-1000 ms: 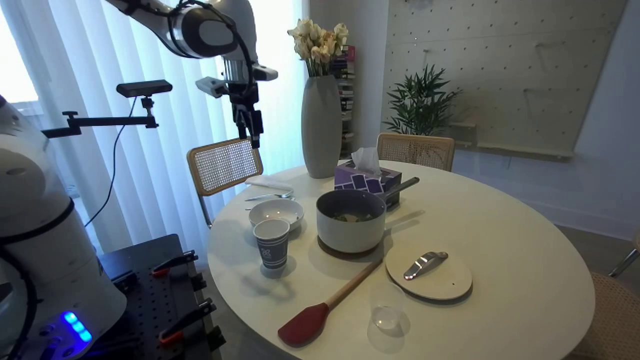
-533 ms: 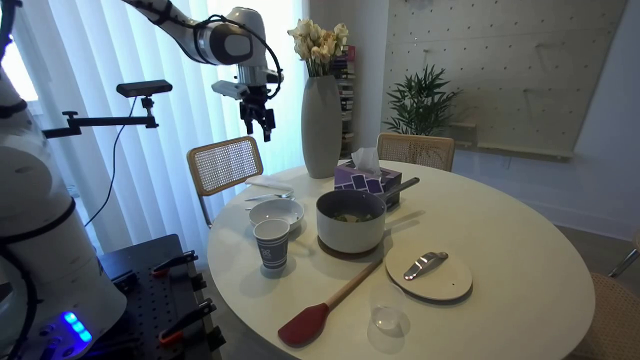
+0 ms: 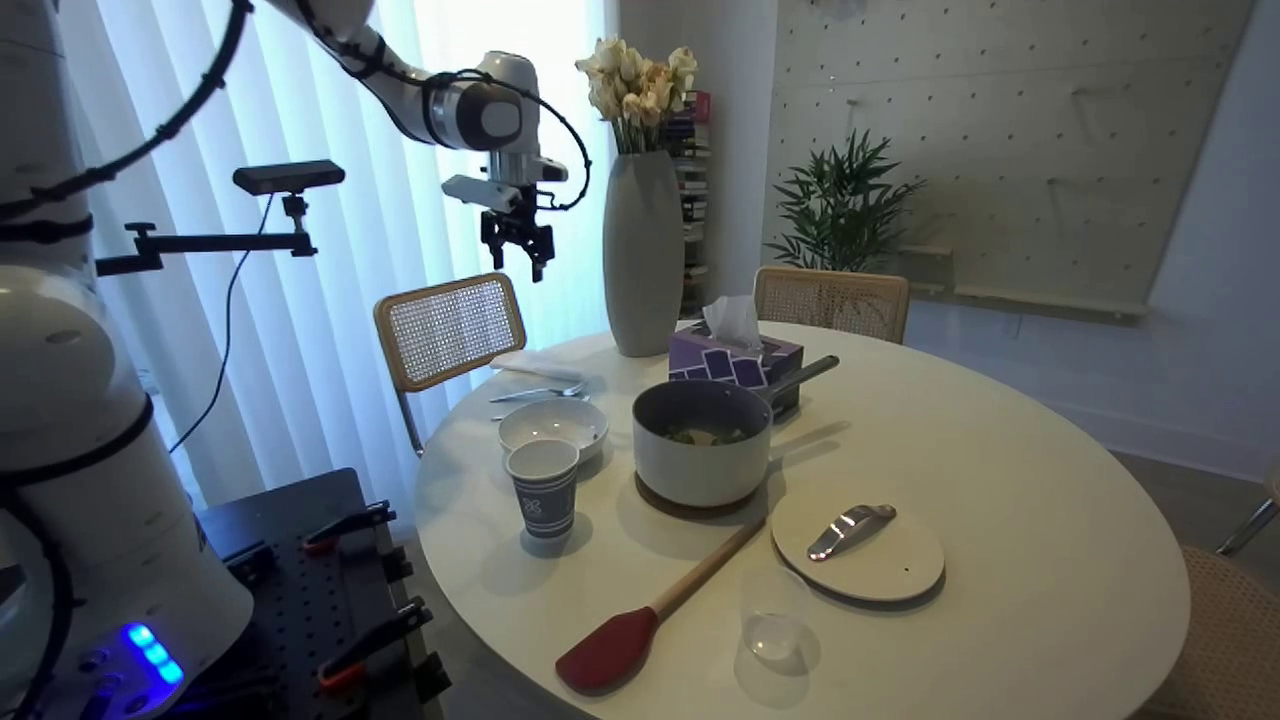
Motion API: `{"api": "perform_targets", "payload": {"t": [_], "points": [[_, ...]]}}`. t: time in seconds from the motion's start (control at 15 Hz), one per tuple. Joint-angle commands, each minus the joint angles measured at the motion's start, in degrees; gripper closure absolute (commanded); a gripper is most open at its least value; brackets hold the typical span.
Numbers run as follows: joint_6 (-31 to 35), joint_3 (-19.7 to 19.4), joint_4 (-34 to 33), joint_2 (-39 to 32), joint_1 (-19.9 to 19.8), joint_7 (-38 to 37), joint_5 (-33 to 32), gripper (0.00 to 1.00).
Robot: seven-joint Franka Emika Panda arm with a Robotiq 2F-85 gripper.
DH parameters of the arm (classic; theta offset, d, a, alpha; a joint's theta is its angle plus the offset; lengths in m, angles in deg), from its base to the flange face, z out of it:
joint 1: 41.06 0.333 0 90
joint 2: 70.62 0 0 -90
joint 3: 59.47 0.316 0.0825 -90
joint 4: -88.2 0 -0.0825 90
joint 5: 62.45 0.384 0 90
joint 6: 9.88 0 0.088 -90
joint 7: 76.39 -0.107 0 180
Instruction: Move the tissue to the right side of the table
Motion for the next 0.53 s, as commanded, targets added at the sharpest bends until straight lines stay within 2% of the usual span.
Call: {"api": "perform_targets", "payload": {"t": [0.0,0.47], "points": [[-0.68,1.07,-8.16,-7.93,1.75,1.25,-2.74,0.00],[-0.45,0.73,-18.58,-19.27,6.98,1.34,-11.77,0.00]]}}
